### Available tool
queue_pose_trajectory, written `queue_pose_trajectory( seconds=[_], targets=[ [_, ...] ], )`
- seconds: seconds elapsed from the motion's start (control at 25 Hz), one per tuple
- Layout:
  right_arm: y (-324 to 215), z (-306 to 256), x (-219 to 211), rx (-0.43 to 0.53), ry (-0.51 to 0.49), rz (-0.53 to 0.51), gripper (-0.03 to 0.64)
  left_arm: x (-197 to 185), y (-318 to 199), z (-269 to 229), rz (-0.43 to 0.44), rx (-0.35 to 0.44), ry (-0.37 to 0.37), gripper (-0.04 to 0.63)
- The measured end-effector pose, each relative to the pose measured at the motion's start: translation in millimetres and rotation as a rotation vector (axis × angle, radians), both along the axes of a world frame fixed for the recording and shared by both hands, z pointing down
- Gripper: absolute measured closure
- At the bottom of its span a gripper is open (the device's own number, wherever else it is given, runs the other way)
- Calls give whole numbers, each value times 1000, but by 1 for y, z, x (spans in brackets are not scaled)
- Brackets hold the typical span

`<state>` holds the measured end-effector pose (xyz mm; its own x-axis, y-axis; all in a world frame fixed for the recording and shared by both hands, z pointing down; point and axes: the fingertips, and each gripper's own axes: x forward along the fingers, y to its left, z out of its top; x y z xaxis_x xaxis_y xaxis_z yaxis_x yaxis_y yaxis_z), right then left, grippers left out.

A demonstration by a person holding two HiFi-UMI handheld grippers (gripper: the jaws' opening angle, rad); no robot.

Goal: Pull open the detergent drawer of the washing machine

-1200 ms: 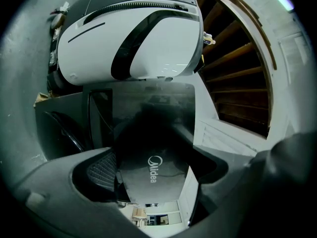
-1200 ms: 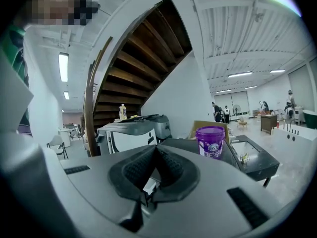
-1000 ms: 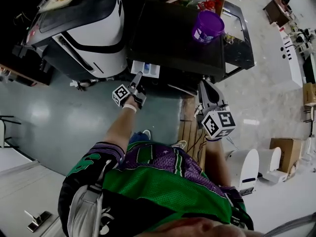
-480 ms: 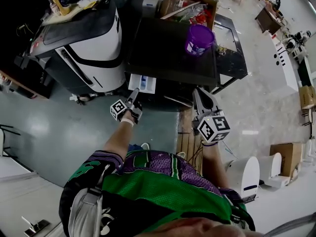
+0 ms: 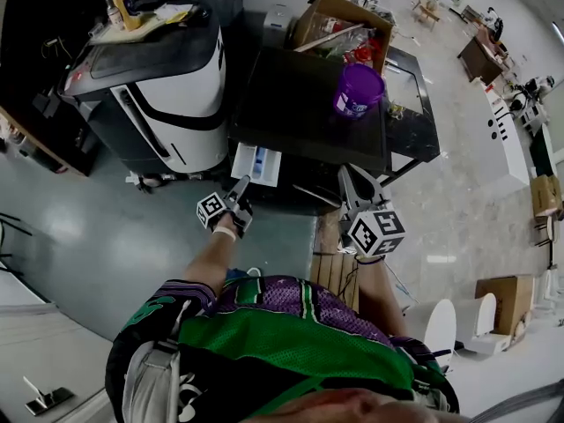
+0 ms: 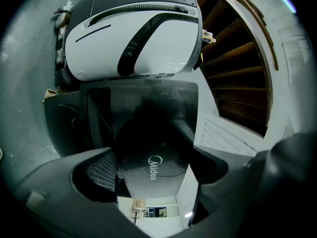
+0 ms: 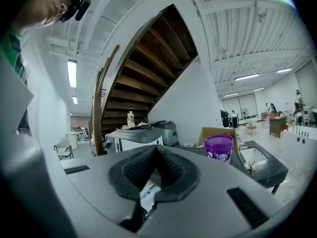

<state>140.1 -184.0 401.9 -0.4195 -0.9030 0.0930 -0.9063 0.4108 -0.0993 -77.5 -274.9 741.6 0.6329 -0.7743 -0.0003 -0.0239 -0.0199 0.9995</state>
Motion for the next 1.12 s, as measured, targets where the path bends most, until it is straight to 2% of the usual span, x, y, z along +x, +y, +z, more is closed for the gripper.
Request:
queue_pose_trajectory(
  seconds=[0.52,0.64,0.84,1.0,1.12],
  targets=[
    [-5,-15,-4,28,-8,-34,615,-3,11,-2,-8,-24,3,163],
    [-3,-17,1,39,-11,-17,615,-1,16,4,34,-35,-8,163],
    [0,-16,11,47,-25,13,615,7,35,-2,123,-5,-14,163],
    [1,-15,12,51,-41,23,615,5,39,-17,188,59,-104,163],
    [0,-16,13,58,-54,32,615,9,49,-40,284,170,-225,164]
  ],
)
